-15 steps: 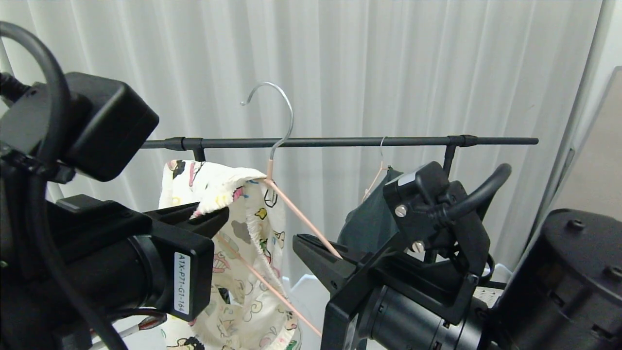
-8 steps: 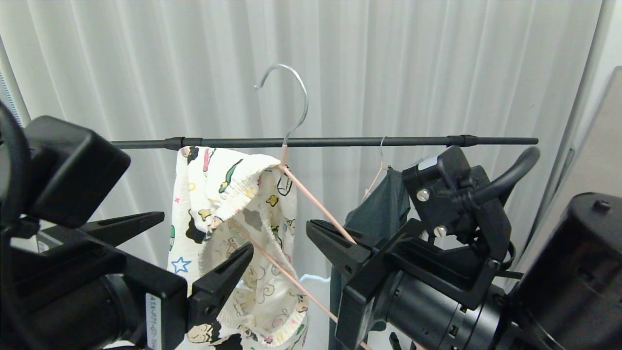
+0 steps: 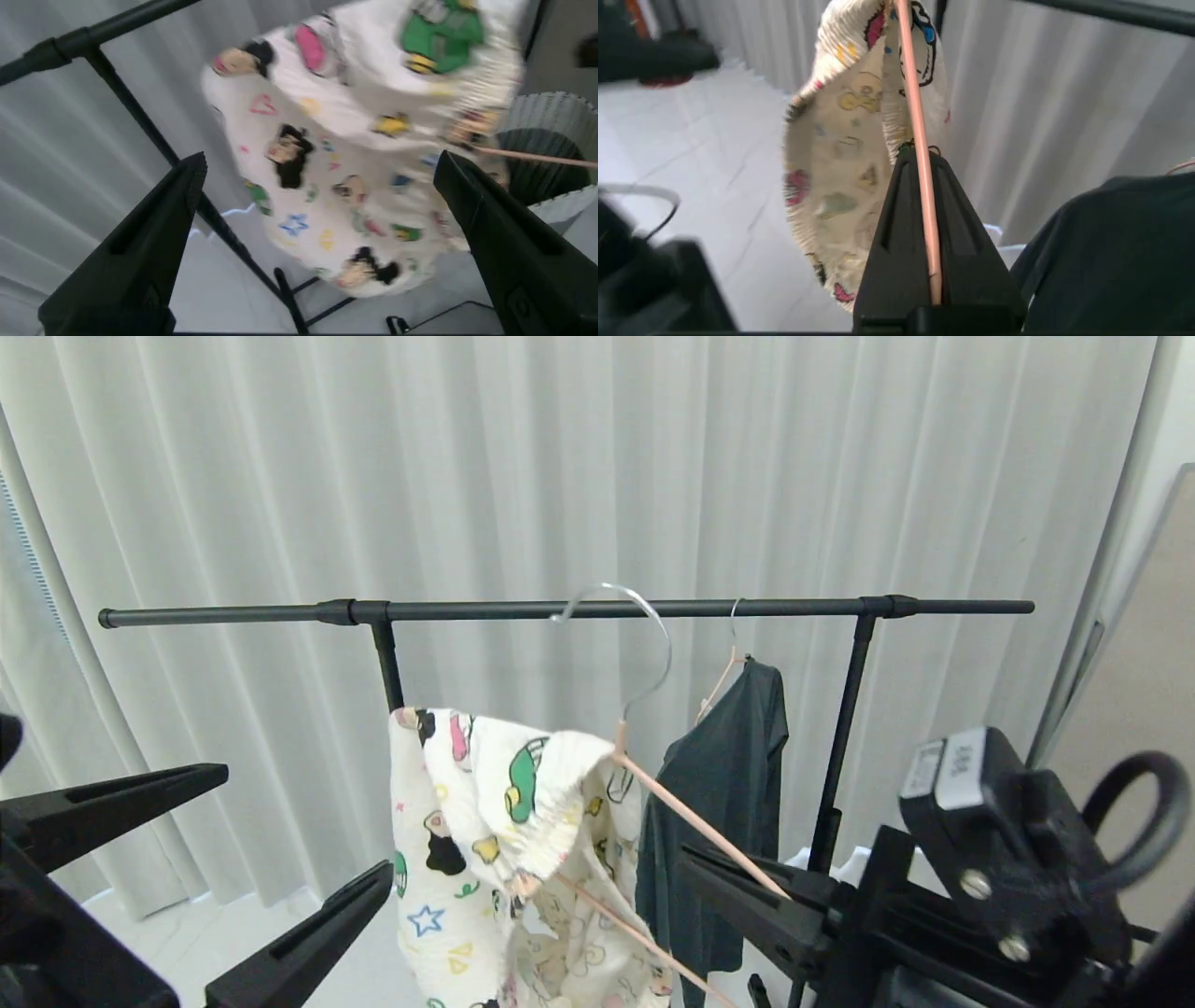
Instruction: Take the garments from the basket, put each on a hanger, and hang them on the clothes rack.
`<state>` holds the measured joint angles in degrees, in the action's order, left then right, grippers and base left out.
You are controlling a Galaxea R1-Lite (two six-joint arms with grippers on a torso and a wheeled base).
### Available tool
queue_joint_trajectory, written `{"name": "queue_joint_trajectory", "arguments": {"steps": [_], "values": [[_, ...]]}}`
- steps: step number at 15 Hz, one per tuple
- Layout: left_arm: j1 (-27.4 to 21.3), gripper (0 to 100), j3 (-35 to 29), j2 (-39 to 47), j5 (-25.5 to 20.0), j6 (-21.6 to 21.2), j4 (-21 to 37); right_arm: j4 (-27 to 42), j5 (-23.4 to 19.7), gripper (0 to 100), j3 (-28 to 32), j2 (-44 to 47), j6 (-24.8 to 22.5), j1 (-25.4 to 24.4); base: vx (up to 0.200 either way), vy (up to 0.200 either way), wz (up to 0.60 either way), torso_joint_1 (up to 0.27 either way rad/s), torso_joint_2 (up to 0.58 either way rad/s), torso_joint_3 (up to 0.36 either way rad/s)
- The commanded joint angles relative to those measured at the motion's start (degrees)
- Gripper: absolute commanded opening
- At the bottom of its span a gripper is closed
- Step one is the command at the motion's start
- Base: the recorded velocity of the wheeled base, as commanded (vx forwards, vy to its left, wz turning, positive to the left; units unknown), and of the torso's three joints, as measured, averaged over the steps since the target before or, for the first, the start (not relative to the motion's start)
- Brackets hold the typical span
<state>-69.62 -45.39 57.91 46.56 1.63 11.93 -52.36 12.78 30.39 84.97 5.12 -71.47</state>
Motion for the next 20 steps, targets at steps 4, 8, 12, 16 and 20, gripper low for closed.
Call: {"name": "queue_joint_trajectory", "arguments": {"steps": [4,8,12,16,20], "values": [[-4.12,100,2.76,-3.06,-4.9,-0.84,-0.07,-0.02,-9.61,0,-11.58,-9.73,-5.3,-2.53,0.0,0.0,0.0,0.0,0.0,0.0],[-16.34,100,5.66,-2.36,-8.76,-2.78,-0.07,-0.02,-11.02,0,-12.81,-9.65,-5.56,-2.97,0.0,0.0,0.0,0.0,0.0,0.0],[-20.29,100,6.1,1.86,-14.83,-2.78,-0.25,-0.02,-11.9,0,-16.06,-9.38,-6.79,-9.74,0.0,0.0,0.0,0.0,0.0,0.0],[-21.26,100,9.97,3.09,-20.8,-1.46,-0.25,-0.02,-11.98,0,-16.06,-8.5,-7.32,-12.73,0.0,0.0,0.0,0.0,0.0,0.0],[-19.59,100,11.02,3.18,-24.76,-1.46,-0.25,-0.02,-12.6,0,-16.06,-7.62,-7.84,-13.34,0.0,0.0,0.0,0.0,0.0,0.0]]}}
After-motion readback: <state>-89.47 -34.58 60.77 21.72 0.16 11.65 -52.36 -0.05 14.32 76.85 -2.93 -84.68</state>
